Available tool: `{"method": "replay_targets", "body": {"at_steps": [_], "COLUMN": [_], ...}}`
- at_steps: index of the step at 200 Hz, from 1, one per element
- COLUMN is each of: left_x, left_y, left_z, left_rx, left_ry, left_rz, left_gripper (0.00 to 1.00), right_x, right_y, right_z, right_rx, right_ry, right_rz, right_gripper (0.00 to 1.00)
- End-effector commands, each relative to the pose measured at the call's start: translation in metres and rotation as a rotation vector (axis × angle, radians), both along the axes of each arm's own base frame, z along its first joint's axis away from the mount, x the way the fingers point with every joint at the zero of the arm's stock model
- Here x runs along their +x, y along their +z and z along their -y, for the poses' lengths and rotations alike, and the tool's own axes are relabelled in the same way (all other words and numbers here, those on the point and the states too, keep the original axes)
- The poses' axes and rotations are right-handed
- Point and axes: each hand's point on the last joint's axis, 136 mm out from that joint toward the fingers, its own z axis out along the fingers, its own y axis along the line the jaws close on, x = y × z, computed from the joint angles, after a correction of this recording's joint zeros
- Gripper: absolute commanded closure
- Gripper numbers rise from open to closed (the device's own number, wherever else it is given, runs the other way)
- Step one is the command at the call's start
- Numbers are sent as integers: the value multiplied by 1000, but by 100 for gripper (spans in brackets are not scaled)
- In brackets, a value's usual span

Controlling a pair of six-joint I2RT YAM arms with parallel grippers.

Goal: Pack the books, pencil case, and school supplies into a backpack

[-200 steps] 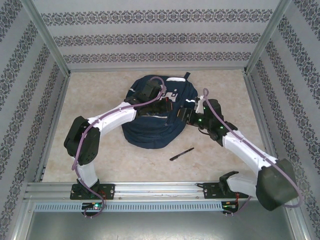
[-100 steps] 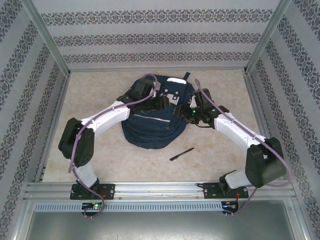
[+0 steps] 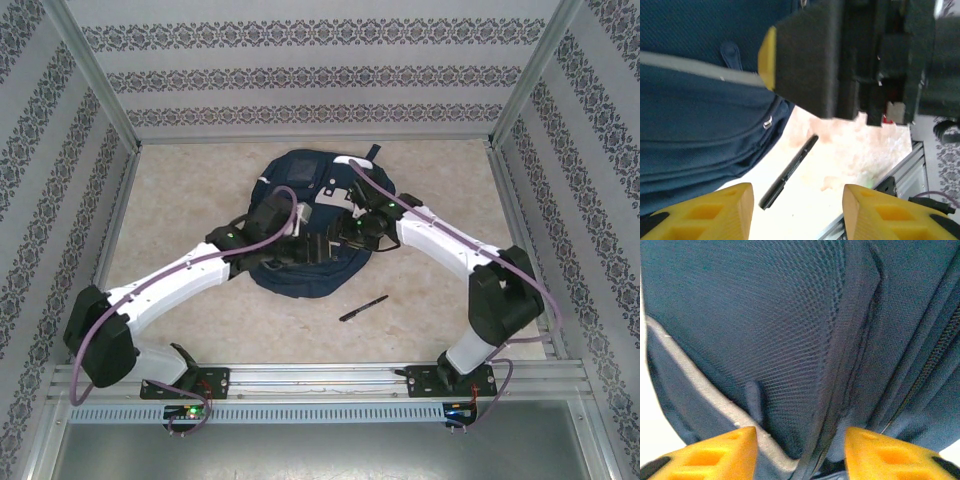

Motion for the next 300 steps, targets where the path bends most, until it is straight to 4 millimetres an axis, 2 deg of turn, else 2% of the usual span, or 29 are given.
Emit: {"method": "replay_targets", "body": {"at_steps": [1, 18, 26, 65, 98, 126, 175, 217, 230, 251, 276, 284, 300], "left_x": [0, 3, 3, 4, 5, 14, 34, 41, 42, 38, 34, 33, 33], "left_y": [-20, -23, -24, -25, -22, -21, -3, -14, -17, -26, -40, -41, -33], "left_z": [-3, -3, -3, -14, -25, -48, -61, -82, -89, -103, -119, -120, -113], "left_rx": [64, 79, 85, 141, 157, 219, 159, 208, 232, 319, 350, 327, 258], "left_ry": [53, 67, 71, 113, 180, 298, 485, 619, 645, 660, 682, 671, 612], "left_rz": [-39, -33, -40, -51, -46, -9, 59, 74, 84, 87, 86, 89, 128], "left_gripper": [50, 49, 49, 48, 48, 49, 49, 47, 55, 59, 79, 84, 88], "right_x": [-4, -4, -2, 14, 21, 21, 12, 6, 4, 4, 4, 4, 7], "right_y": [-8, 2, 12, 68, 93, 104, 112, 118, 122, 124, 128, 128, 124], "right_z": [-4, -18, -27, -62, -78, -93, -118, -130, -132, -129, -124, -122, -116], "right_rx": [-11, 77, 143, 390, 498, 556, 601, 631, 633, 627, 608, 596, 567], "right_ry": [-24, -34, -41, -65, -87, -101, -103, -96, -93, -92, -94, -92, -95], "right_rz": [-73, -84, -79, -46, -41, -54, -56, -69, -59, -48, -15, -1, 16], "right_gripper": [68, 93, 100, 100, 100, 100, 100, 100, 100, 100, 100, 100, 100]}}
